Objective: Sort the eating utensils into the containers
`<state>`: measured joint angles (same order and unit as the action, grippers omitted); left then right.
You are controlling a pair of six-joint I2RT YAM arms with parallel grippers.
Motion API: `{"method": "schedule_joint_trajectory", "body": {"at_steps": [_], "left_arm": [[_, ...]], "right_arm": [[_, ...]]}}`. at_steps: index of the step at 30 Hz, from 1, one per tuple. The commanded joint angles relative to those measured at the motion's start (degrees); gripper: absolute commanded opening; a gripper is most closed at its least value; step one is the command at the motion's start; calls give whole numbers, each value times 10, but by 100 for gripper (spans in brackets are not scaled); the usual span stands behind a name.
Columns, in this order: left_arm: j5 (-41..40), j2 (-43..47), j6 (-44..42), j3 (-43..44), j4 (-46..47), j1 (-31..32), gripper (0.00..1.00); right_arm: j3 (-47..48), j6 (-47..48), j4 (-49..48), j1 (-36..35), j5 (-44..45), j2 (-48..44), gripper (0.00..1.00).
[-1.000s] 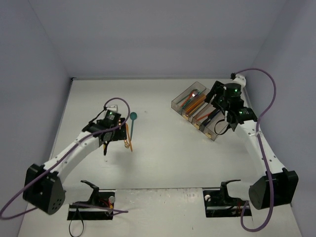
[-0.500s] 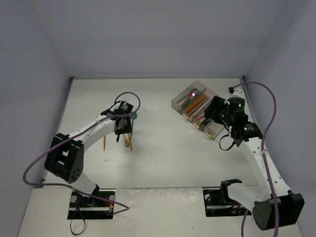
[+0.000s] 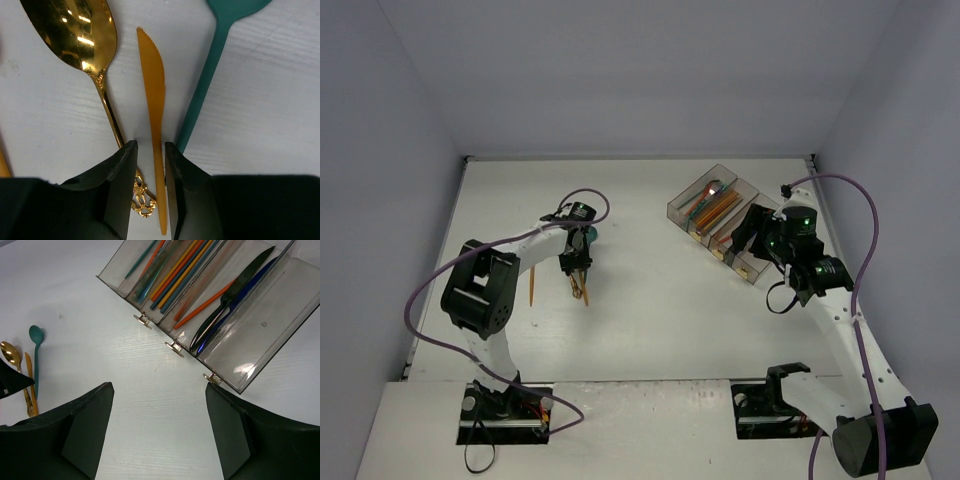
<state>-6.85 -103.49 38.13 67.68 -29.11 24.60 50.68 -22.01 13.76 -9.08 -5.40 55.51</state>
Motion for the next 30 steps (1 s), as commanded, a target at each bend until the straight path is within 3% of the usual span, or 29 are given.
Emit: {"method": "schedule_joint_trajectory", "body": {"at_steps": [1, 6, 11, 19, 30], "left_arm": [[1, -5, 17, 33, 3, -9, 22], [6, -26, 29, 32, -1, -9, 18], [11, -33, 39, 28, -2, -9, 1], [23, 45, 34, 66, -12, -9, 0], [88, 144, 78, 162, 13, 22, 0]], "right_arm": [[1, 13, -19, -1, -5, -7, 72], [7, 16, -19, -1, -6, -1, 72], [18, 21, -19, -1, -24, 13, 73], [65, 38, -20, -10, -122, 61, 76], [171, 31, -39, -174, -152, 164, 78]]}}
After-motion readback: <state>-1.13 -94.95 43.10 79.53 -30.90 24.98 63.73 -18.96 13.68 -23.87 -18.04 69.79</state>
